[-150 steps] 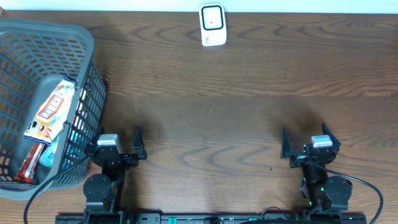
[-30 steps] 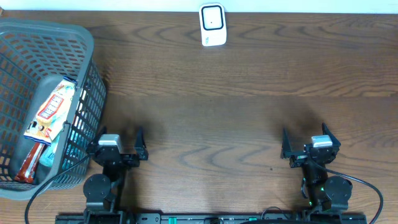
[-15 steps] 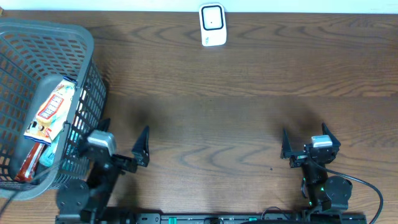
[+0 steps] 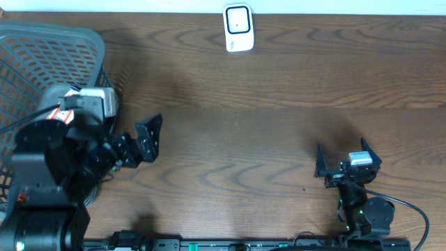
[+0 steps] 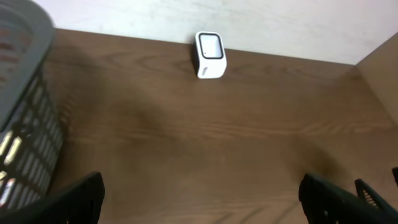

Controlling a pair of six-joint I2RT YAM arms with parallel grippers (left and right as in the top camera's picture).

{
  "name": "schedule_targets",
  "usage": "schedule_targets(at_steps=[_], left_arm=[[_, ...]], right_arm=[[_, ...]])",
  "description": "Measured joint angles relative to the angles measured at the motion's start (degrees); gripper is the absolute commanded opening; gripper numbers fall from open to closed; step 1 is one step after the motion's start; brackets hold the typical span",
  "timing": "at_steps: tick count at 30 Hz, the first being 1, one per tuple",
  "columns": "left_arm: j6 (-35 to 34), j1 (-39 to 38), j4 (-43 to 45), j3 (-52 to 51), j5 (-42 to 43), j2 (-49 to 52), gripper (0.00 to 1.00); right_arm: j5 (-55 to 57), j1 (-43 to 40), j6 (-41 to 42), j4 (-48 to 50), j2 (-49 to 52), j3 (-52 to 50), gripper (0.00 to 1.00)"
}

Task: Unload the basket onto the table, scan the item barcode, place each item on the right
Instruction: 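Reach the left gripper into the basket and grasp the blue bottle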

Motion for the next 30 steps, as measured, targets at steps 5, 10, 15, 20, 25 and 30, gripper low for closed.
schedule_targets(at_steps=[5, 10, 15, 20, 25, 30], left_arm=[[-5.68, -0.02, 2.86, 2.25, -4.48, 3.76, 0.99], [-16.63, 2.4, 2.56, 12.68, -20.92, 10.25, 0.99], [-29.03, 13.09, -4.31, 18.75, -30.25, 17.22, 0.99], [-48.02, 28.24, -18.58, 18.91, -33.7, 26.08, 0.99], [-64.98, 38.42, -29.38, 18.8, -33.44, 33.44, 0.99], [-71.3, 41.05, -30.88, 18.8, -32.81, 39.54, 0.99]], right_arm=[[0.0, 0.0, 0.0, 0.0, 0.0, 0.0, 0.99], [0.0, 0.0, 0.0, 0.0, -0.02, 0.0, 0.99], [0.0, 0.04, 0.0, 0.0, -0.02, 0.0, 0.99], [0.02, 0.09, 0.0, 0.02, -0.02, 0.0, 0.99], [0.0, 0.09, 0.0, -0.02, -0.02, 0.0, 0.99], [0.02, 0.09, 0.0, 0.0, -0.02, 0.0, 0.99]])
